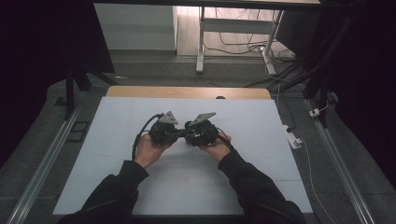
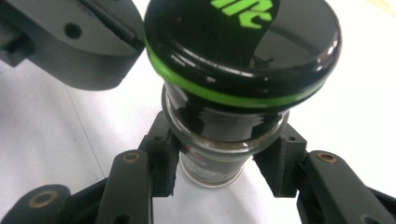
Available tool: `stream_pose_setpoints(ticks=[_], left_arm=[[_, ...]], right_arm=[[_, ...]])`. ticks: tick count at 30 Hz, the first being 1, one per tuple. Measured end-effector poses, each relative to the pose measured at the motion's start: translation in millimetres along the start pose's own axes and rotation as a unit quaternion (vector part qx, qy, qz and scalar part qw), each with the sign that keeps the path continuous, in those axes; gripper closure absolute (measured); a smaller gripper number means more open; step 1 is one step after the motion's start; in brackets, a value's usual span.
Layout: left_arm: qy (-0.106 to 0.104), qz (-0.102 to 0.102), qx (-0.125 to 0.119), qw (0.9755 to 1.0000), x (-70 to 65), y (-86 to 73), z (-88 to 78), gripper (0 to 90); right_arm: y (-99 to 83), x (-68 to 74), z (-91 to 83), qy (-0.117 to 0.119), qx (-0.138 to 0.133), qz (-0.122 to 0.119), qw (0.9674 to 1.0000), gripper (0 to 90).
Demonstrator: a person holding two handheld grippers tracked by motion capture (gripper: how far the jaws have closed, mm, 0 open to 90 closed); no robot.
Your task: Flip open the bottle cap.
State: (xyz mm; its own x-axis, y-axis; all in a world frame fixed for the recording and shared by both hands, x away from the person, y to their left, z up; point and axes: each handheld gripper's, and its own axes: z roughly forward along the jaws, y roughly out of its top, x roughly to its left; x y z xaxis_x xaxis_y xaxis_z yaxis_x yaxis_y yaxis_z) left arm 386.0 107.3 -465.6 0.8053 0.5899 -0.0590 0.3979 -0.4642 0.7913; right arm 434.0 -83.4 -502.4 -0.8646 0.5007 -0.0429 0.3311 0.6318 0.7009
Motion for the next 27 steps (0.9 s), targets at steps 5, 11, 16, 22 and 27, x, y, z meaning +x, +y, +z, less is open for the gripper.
stream_pose_setpoints(ticks=[5, 11, 16, 22, 27], left_arm=[[0.001, -0.011, -0.002, 0.9999, 3.8, 2.7, -3.4, 88.7], [0.004, -0.015, -0.004, 0.9999, 5.0, 4.5, -3.6, 88.7], [0.007, -0.015, -0.006, 0.9998, 6.1, 6.6, -4.1, 88.7], [0.014, -0.018, -0.012, 0.9997, 9.3, 10.9, -5.1, 88.7], [0.017, -0.025, -0.016, 0.9994, 13.7, 15.3, -4.0, 88.7]], right_arm=[[1.1, 3.3, -0.2, -0.006, 0.004, -0.008, 0.9999, 53.2], [0.7, 2.2, -0.1, -0.003, 0.003, -0.004, 1.0, 53.2], [0.3, 1.7, 0.0, -0.003, 0.002, -0.003, 1.0, 53.2], [-0.1, 1.1, 0.0, -0.003, 0.002, -0.004, 1.0, 53.2], [0.1, 2.0, 0.0, -0.004, 0.002, -0.007, 1.0, 53.3]])
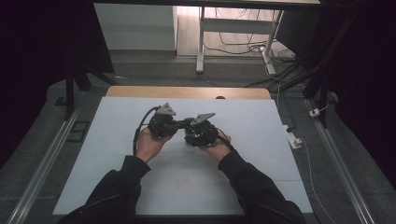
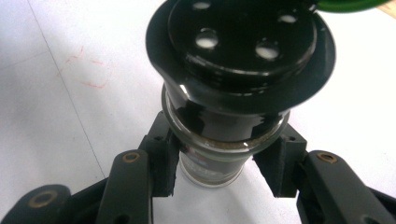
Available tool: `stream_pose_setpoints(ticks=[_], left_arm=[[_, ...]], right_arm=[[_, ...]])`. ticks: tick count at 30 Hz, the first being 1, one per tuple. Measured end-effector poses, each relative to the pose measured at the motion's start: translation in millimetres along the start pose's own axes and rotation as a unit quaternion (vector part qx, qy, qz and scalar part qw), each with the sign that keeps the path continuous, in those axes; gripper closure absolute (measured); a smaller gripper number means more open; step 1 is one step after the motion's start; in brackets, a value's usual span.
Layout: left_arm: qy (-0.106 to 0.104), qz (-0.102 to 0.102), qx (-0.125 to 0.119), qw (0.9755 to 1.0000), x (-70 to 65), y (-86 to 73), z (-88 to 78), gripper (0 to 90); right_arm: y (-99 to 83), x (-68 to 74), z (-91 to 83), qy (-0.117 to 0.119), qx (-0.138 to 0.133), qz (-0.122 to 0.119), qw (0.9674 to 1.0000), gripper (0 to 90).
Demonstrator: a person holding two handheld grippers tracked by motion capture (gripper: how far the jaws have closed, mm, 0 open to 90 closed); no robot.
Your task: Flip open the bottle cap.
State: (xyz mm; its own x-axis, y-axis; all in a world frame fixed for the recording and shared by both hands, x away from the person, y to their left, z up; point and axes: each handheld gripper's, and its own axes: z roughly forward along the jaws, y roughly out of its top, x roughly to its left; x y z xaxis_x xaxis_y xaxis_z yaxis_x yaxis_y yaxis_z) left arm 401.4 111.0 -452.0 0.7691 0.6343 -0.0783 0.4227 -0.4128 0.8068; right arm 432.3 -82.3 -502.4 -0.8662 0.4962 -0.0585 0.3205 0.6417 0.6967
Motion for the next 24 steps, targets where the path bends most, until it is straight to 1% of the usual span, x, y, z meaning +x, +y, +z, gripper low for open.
stream_pose_setpoints(ticks=[3, 7, 9, 11, 15, 17, 18, 19, 20, 21, 24], left_arm=[[0.004, -0.001, 0.003, 1.0, 1.4, 2.1, 2.9, 88.7], [0.018, -0.005, 0.01, 0.9998, 6.3, 4.0, 6.0, 88.7], [0.016, -0.012, 0.009, 0.9998, 9.6, 3.8, 6.8, 88.6], [0.016, -0.013, 0.008, 0.9998, 10.9, 3.3, 6.5, 88.7], [0.013, -0.007, 0.01, 0.9998, 9.1, 2.4, 4.2, 88.5], [0.008, -0.005, 0.009, 0.9999, 7.5, 2.2, 1.6, 85.5], [0.006, -0.005, 0.008, 0.9999, 6.6, 1.9, 0.2, 85.5], [0.004, -0.004, 0.009, 0.9999, 5.9, 1.7, -1.4, 83.0], [0.002, -0.001, 0.01, 0.9999, 4.7, 1.2, -3.5, 83.0], [0.001, 0.0, 0.011, 0.9999, 4.0, 1.0, -4.6, 79.3], [-0.004, 0.0, 0.01, 0.9999, 1.9, -1.0, -9.6, 74.1]], right_arm=[[0.2, 0.5, 0.0, -0.002, 0.001, -0.003, 1.0, 53.2], [-0.1, 0.5, 0.0, -0.002, -0.001, -0.008, 1.0, 53.2], [-0.2, 0.2, 0.1, -0.002, -0.002, -0.008, 1.0, 53.2], [-0.6, -0.5, 0.2, 0.001, -0.004, -0.005, 1.0, 53.2], [-1.0, -1.6, 0.3, 0.003, -0.005, -0.005, 1.0, 53.1], [-1.1, -1.7, 0.4, 0.003, -0.006, -0.005, 1.0, 52.9], [-1.1, -1.7, 0.4, 0.003, -0.006, -0.005, 1.0, 52.9], [-1.4, -1.7, 0.4, 0.004, -0.006, -0.002, 1.0, 52.8], [-1.4, -1.7, 0.4, 0.004, -0.006, -0.002, 1.0, 52.8], [-1.4, -1.7, 0.3, 0.004, -0.006, -0.003, 1.0, 52.8], [-1.3, -1.4, 0.6, 0.003, -0.006, -0.002, 1.0, 52.1]])
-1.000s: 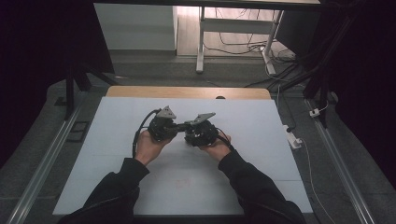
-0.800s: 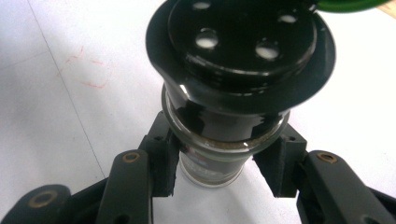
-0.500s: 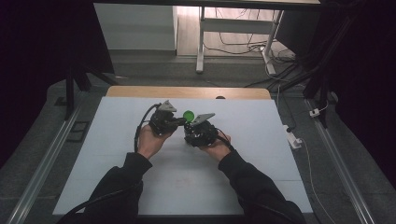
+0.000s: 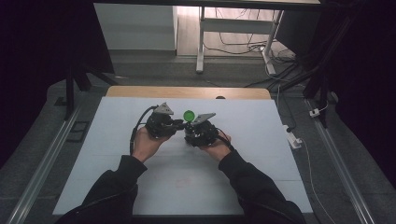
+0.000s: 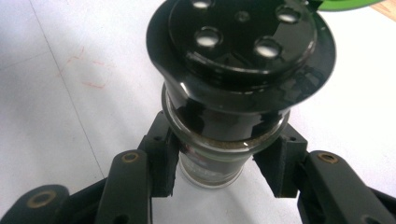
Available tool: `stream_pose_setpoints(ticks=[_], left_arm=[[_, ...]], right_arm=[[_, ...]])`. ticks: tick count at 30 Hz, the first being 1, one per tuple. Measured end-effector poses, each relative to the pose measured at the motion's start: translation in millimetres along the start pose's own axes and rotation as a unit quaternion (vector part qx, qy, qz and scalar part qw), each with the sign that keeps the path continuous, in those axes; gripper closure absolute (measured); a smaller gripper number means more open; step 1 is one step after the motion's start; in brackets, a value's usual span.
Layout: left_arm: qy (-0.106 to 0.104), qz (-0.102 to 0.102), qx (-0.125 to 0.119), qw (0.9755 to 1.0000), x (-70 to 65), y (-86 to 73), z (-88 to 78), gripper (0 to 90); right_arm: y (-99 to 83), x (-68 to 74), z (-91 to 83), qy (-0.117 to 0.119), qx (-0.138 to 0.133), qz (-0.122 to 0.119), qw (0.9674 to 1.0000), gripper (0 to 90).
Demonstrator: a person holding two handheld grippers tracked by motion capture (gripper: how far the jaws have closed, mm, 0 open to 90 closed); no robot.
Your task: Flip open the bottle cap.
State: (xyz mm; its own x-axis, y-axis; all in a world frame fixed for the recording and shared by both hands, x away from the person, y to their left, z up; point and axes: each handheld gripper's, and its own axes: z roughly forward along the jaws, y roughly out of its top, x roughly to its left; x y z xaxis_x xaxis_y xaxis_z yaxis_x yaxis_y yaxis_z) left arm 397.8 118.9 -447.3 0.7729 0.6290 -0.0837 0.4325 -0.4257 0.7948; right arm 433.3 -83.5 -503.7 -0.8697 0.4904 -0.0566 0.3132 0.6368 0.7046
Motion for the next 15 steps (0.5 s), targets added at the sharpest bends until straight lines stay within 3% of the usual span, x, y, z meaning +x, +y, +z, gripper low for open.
stream_pose_setpoints(ticks=[10, 15], left_arm=[[-0.011, -0.016, 0.0, 0.9998, -1.1, -11.8, -17.4, 57.1], [-0.015, -0.015, 0.011, 0.9997, -2.8, -18.9, -23.6, 47.4]], right_arm=[[-0.6, 2.5, 0.3, 0.002, 0.006, 0.007, 1.0, 41.8], [-1.3, 3.6, -6.6, 0.0, 0.003, 0.016, 0.9999, 35.3]])
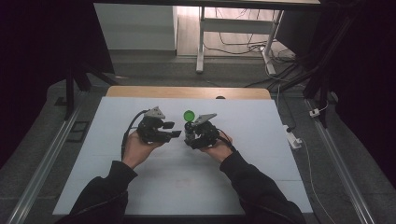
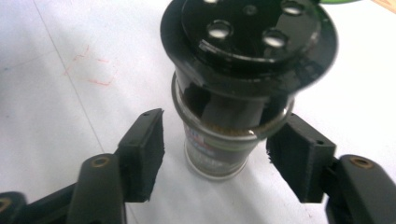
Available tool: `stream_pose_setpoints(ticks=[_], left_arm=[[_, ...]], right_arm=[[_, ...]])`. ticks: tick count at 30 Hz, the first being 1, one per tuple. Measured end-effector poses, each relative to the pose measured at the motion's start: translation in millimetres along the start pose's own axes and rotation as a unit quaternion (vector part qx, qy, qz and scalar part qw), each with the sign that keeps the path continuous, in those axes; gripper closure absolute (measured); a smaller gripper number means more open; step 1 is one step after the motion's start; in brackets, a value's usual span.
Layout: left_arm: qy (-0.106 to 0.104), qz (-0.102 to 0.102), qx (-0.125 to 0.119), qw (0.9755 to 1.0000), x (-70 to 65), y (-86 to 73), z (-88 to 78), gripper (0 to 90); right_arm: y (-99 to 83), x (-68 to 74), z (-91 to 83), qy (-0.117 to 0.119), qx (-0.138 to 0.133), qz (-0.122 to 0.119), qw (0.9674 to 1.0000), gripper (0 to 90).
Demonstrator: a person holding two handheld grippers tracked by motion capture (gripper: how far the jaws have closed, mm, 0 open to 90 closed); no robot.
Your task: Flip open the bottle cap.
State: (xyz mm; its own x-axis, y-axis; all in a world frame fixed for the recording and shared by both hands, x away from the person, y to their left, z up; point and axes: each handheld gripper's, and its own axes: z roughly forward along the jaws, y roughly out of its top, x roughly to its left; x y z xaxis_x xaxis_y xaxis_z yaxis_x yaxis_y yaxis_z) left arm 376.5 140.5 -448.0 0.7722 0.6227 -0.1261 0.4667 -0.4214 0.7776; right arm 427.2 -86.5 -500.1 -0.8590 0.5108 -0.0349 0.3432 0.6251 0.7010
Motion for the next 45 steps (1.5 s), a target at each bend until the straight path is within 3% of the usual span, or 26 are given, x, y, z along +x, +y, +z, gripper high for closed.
stream_pose_setpoints(ticks=[4, 15, 19, 23, 31, 45], left_arm=[[-0.001, 0.002, 0.009, 1.0, -2.2, -6.2, -4.7, 38.7], [-0.005, -0.026, 0.018, 0.9995, -7.3, -23.4, -15.8, 15.4], [0.004, -0.028, 0.029, 0.9992, -12.1, -30.5, -21.7, 11.6], [-0.001, -0.038, 0.027, 0.9989, -16.4, -39.8, -31.5, 7.8], [-0.007, -0.055, 0.019, 0.9983, -22.6, -60.1, -55.2, 1.9], [0.001, -0.099, -0.015, 0.995, -29.4, -104.2, -101.0, 0.0]], right_arm=[[-2.0, -0.2, -6.7, 0.003, -0.002, 0.011, 0.9999, 30.4], [-7.9, 6.1, -23.4, 0.012, 0.003, 0.023, 0.9997, 17.6], [-8.5, 8.3, -32.0, 0.02, -0.005, 0.033, 0.9992, 14.2], [-10.3, 11.4, -41.9, 0.032, -0.008, 0.046, 0.9984, 7.3], [-23.7, 19.9, -64.8, 0.041, -0.006, 0.055, 0.9976, 2.6], [-54.6, 35.8, -114.5, 0.015, -0.032, 0.06, 0.9976, 0.0]])
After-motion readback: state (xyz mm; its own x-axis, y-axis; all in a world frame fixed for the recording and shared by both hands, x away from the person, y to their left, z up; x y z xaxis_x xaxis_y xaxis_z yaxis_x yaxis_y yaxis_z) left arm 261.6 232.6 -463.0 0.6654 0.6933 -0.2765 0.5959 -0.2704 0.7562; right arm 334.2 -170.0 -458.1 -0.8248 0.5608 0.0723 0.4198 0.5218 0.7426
